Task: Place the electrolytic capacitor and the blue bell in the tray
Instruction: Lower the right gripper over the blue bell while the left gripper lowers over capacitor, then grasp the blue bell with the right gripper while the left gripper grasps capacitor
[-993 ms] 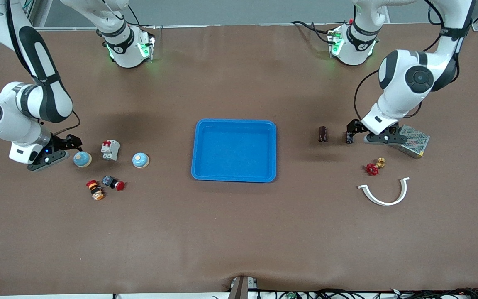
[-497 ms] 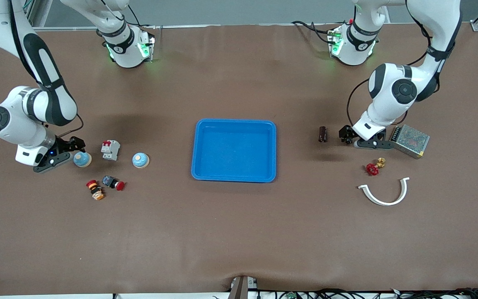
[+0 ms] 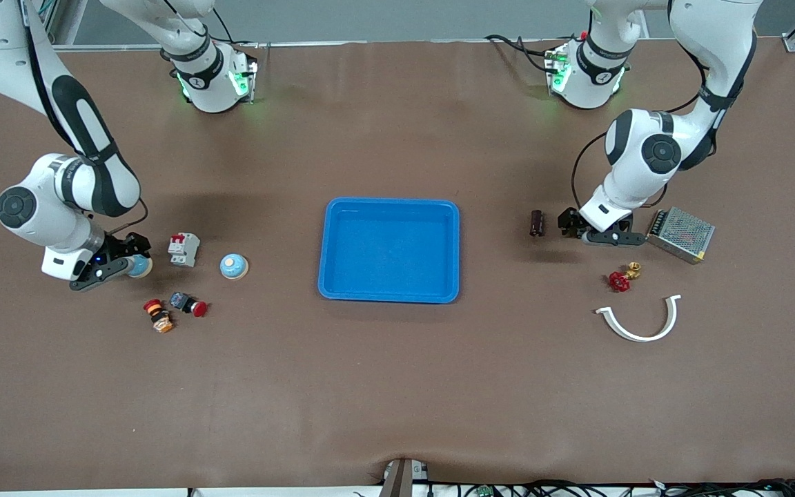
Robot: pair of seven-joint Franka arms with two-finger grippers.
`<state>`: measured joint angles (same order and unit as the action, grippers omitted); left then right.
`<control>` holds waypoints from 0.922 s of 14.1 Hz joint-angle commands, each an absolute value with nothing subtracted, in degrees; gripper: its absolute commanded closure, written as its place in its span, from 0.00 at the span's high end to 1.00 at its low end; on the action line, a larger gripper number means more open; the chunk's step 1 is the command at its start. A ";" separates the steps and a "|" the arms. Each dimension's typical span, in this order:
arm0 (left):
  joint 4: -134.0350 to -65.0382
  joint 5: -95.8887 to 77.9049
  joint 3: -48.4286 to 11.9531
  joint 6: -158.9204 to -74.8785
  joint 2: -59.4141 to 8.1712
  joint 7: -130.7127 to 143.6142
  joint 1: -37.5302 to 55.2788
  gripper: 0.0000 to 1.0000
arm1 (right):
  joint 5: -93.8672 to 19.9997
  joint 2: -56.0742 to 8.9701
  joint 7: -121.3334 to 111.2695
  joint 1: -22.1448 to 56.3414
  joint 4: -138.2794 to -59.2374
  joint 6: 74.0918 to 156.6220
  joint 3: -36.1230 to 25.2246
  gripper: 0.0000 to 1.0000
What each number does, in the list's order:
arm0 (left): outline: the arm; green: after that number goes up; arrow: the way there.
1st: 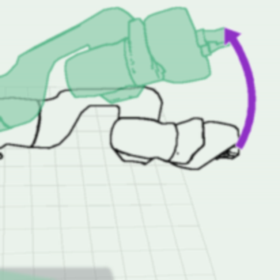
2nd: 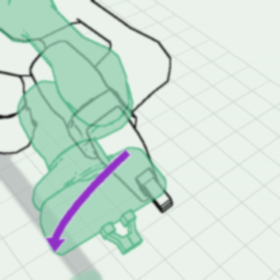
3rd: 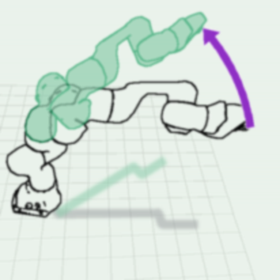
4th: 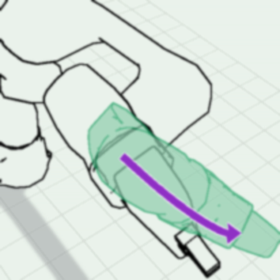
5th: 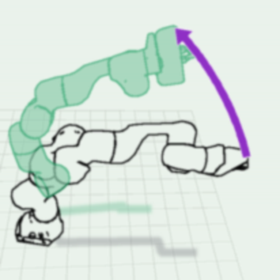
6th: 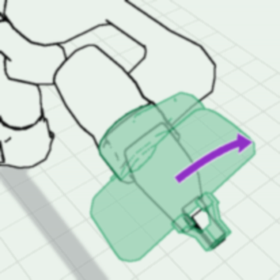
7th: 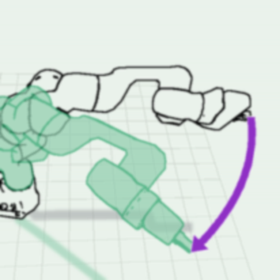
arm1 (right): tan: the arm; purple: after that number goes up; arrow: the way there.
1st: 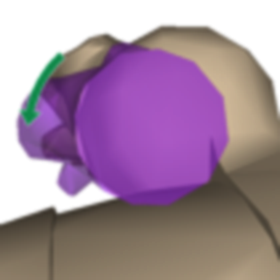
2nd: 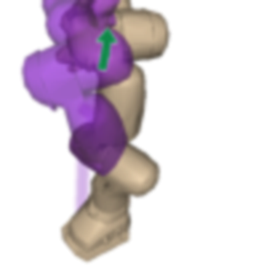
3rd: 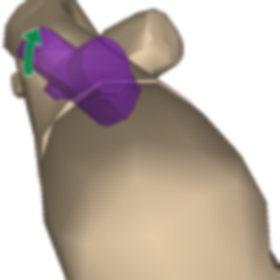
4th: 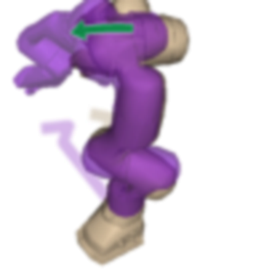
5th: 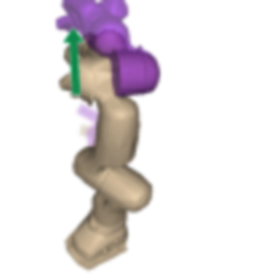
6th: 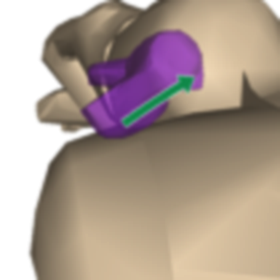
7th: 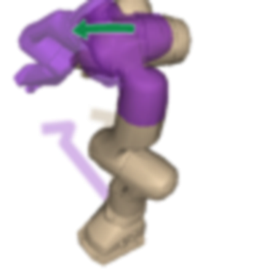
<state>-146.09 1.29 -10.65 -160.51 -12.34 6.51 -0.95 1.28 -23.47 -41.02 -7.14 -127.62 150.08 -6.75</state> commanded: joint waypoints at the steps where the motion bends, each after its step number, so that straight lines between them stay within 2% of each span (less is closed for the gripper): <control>1: -147.30 2.55 -10.63 -161.63 -11.87 6.33 -0.62 1.00 | 1.93 -24.34 -41.57 -8.35 -127.27 151.69 -6.15 1.00; 13: -147.74 7.56 -10.20 -161.72 -12.92 7.21 -0.53 1.00 | 1.41 -26.02 -41.40 -9.05 -127.00 152.32 -5.98 1.00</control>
<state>-147.32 5.87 -10.44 -160.51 -12.47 6.75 -0.15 1.28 -25.75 -41.01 -7.76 -127.45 152.35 -6.81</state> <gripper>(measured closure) 0.000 0.000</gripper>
